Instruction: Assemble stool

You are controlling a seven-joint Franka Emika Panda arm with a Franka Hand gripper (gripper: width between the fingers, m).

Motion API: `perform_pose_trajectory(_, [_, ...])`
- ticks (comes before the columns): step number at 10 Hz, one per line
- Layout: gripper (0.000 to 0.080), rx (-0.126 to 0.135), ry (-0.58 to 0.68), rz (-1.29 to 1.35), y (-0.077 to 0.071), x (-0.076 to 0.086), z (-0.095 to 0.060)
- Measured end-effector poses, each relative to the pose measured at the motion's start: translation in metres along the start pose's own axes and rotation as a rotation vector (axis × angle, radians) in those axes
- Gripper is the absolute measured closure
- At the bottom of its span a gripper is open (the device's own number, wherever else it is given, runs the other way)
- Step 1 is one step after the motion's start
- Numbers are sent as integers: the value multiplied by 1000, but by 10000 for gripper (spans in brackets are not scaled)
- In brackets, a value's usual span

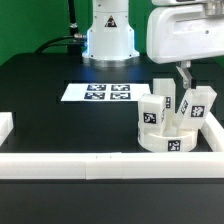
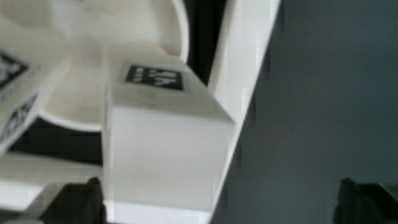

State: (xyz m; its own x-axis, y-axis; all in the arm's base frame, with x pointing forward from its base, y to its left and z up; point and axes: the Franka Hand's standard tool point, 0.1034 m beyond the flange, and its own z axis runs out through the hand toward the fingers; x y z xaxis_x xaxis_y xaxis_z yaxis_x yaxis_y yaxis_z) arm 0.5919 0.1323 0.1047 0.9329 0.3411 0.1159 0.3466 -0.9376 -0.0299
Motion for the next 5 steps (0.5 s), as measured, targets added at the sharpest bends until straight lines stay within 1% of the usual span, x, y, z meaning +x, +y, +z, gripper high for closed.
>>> perform_pose_trajectory(1, [150, -3, -2, -51, 4, -1, 0])
perform_pose_trajectory(3, [150, -9, -5, -168, 5, -1, 0])
perform_pose_trajectory(4, [150, -16, -9, -252, 8, -2, 1])
perform_pose_trajectory(5, [150, -28, -19, -403, 14, -2, 3])
